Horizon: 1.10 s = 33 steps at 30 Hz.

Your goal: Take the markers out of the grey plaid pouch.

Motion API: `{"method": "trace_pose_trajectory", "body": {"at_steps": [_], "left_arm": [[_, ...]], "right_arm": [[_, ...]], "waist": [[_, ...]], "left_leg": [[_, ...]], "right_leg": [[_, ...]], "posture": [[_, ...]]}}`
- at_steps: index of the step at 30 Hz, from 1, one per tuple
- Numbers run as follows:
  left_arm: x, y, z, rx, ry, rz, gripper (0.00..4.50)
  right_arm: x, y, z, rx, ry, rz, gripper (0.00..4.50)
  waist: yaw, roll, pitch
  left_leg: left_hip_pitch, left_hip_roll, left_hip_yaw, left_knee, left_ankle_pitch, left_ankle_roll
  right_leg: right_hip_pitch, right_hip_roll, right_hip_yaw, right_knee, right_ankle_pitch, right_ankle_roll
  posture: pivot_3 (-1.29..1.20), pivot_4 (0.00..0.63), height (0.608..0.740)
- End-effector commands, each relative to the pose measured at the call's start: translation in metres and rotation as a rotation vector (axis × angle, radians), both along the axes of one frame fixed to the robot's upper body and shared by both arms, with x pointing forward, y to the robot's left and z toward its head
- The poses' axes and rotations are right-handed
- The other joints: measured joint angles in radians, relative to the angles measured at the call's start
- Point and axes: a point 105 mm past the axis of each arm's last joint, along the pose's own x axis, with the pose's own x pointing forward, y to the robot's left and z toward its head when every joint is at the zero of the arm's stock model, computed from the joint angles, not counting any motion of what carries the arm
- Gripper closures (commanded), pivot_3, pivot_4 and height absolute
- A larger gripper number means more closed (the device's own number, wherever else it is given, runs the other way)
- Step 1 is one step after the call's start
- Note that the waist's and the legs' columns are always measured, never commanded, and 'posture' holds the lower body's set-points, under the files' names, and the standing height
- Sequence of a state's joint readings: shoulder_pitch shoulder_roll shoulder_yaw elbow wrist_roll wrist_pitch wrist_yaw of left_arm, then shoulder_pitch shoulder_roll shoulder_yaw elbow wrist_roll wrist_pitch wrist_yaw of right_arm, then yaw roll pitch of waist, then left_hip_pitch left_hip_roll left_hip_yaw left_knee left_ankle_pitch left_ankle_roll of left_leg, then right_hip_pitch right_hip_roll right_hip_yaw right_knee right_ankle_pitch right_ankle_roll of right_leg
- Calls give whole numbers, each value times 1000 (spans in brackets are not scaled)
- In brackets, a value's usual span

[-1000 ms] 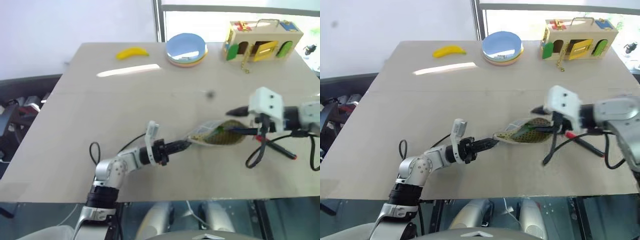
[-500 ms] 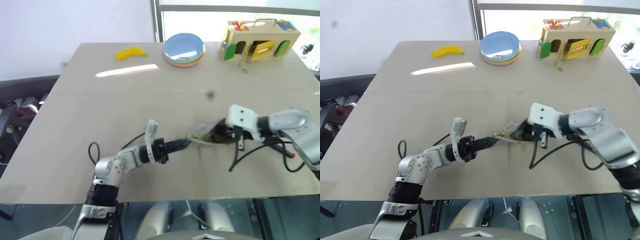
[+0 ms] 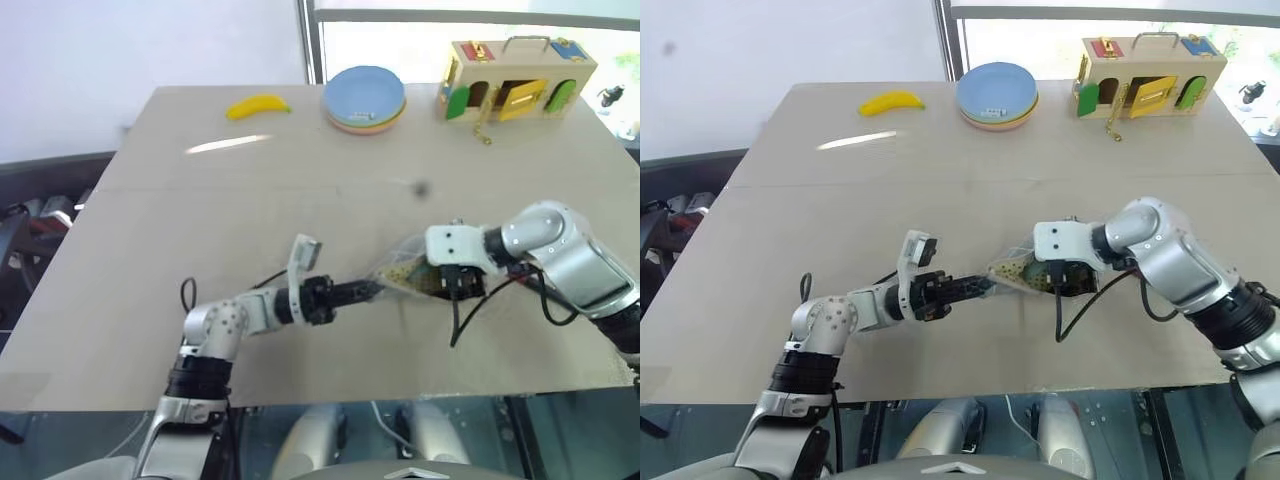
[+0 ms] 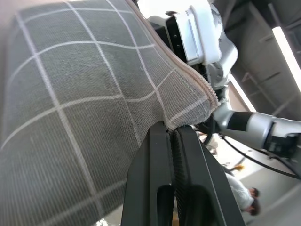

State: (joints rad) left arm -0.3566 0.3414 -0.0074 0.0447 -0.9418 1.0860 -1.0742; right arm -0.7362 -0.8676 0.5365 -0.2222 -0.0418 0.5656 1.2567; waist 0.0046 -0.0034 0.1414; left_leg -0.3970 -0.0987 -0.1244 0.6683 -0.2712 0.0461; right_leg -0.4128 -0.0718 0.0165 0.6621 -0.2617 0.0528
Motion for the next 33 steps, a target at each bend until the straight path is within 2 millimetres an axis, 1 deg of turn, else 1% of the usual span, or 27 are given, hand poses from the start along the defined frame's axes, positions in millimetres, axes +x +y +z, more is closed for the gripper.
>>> {"method": "trace_pose_trajectory", "body": {"at_steps": [1,3,6,11,13,16,17,18,19,21,22,24,26,28,30,32,33], "left_arm": [[2,3,10,-77,25,-16,4500],[5,2,5,-75,53,-13,4500],[8,0,2,-75,73,-16,4500],[12,-5,-3,-75,98,-13,4500],[13,-6,-4,-74,96,-10,4500],[15,-5,-3,-81,90,6,4500],[15,-4,-3,-82,89,12,4500],[15,-3,-3,-83,90,18,4500],[16,-3,-3,-84,90,23,4500],[16,-2,-3,-86,90,30,4500],[16,-2,-3,-86,89,33,4500],[16,-2,-3,-86,88,37,4500],[15,-1,-3,-86,83,39,4500],[14,0,-3,-81,68,46,4500],[14,1,-2,-72,37,59,4500],[15,2,0,-59,-14,89,4500],[16,3,1,-57,-29,100,4500]], "right_arm": [[-6,5,0,-59,33,45,91],[-7,8,-6,-92,63,68,91],[-8,6,-18,-149,111,78,91],[1,6,-45,-220,152,61,91],[4,5,-52,-231,156,51,91],[5,2,-55,-224,163,42,911],[5,1,-55,-224,161,41,1327],[5,-1,-55,-223,159,41,1892],[5,-2,-54,-222,157,40,2318],[6,-4,-51,-212,143,37,3245],[5,-4,-49,-204,138,35,3569],[6,-4,-44,-184,116,34,3586],[11,-5,-33,-154,72,17,3586],[17,-7,-18,-120,12,-15,3586],[20,-10,-1,-72,-31,-46,3586],[14,-12,15,-26,-40,-68,3586],[12,-13,18,-15,-40,-73,3586]], "waist": [[1,0,0],[0,0,0],[1,0,0],[-2,-2,-1],[-4,-3,-2],[-10,-8,-6],[-12,-9,-7],[-12,-9,-7],[-13,-9,-7],[-15,-9,-7],[-15,-9,-7],[-15,-9,-7],[-14,-9,-7],[-15,-9,-7],[-14,-8,-6],[-14,-8,-6],[-14,-8,-5]], "left_leg": [[0,0,0,0,0,0],[0,0,0,0,0,0],[0,0,0,0,0,0],[0,0,-1,0,0,0],[1,0,-1,1,0,0],[5,0,-1,1,0,0],[6,0,-1,1,0,0],[9,0,-1,1,0,0],[14,0,-1,0,0,0],[18,0,-1,0,-1,0],[18,0,-1,0,-1,0],[18,0,-1,0,0,0],[18,0,-2,0,0,0],[17,-1,-2,0,0,0],[15,-1,-2,0,0,0],[10,-1,-2,0,0,0],[10,0,-2,-1,0,0]], "right_leg": [[0,0,0,0,0,0],[0,0,0,0,0,0],[0,0,-1,0,0,0],[0,0,-1,0,0,0],[0,0,-1,0,0,0],[4,0,-1,0,0,0],[6,0,-1,0,0,0],[9,0,-1,0,0,0],[14,0,0,0,0,0],[18,0,-1,0,0,0],[18,0,-1,0,0,0],[18,0,-1,0,0,0],[18,0,-1,0,0,0],[17,0,-1,0,0,0],[14,-1,-1,0,0,0],[10,-1,-1,0,0,0],[9,-1,-1,0,0,0]], "posture": [[0,150,740],[0,150,740],[0,150,740],[0,150,740],[0,150,740],[0,150,740],[0,150,740],[0,150,740],[0,150,740],[0,150,740],[0,150,740],[0,150,740],[0,150,740],[0,150,740],[0,150,740],[0,150,740],[0,150,740]]}}
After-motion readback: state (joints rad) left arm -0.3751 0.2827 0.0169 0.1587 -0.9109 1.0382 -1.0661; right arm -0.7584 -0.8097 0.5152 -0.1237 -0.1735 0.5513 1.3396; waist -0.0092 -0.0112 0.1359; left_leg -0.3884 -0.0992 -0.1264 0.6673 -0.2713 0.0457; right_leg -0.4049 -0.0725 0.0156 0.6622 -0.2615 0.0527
